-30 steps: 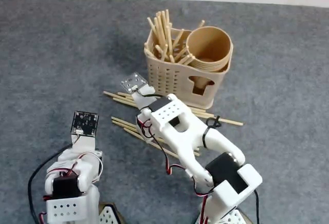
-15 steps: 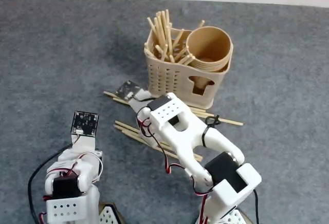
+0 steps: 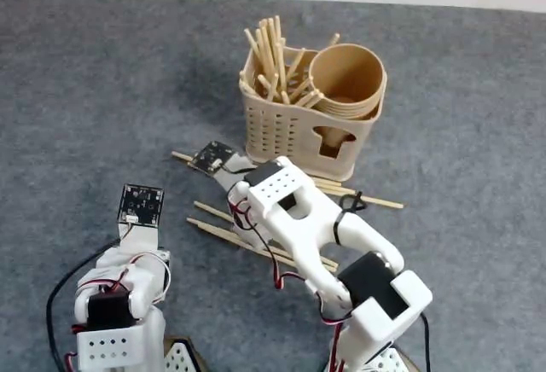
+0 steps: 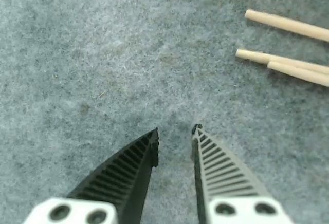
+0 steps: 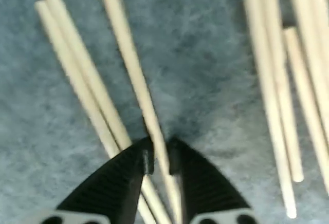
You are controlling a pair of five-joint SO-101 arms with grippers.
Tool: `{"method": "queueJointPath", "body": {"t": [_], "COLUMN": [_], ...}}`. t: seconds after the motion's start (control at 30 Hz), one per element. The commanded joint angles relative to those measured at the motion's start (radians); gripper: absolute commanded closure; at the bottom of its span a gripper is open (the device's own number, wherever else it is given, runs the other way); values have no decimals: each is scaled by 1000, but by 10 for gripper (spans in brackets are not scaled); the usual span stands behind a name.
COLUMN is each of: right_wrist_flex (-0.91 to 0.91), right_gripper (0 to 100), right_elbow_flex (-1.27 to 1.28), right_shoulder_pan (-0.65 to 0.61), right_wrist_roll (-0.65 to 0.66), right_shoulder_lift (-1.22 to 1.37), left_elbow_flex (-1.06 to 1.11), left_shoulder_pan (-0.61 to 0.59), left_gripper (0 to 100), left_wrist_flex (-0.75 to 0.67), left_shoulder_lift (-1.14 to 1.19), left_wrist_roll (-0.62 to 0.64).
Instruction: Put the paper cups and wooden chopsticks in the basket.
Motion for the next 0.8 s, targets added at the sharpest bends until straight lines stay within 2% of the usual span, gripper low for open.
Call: {"method": "queueJointPath", "body": {"t": [0.0, 0.23, 0.5, 0.77], "right_wrist_flex": [36, 119, 122, 124], "right_gripper": [995, 995, 995, 995], "right_elbow_flex": [-10, -5, 145, 176], "right_shoulder_pan": [-10, 5, 10, 15], "right_wrist_roll": [12, 8, 8, 8], "right_shoulder_lift": [-27, -242, -518, -842], "left_elbow_flex": [21, 21, 21, 21], "left_shoulder_pan": [-5, -5, -5, -5], "left_gripper": [880, 880, 880, 880], "left_wrist_flex": [5, 5, 5, 5], "left_shoulder_lift": [1, 1, 1, 1], "left_wrist_roll": [6, 6, 6, 6]}}
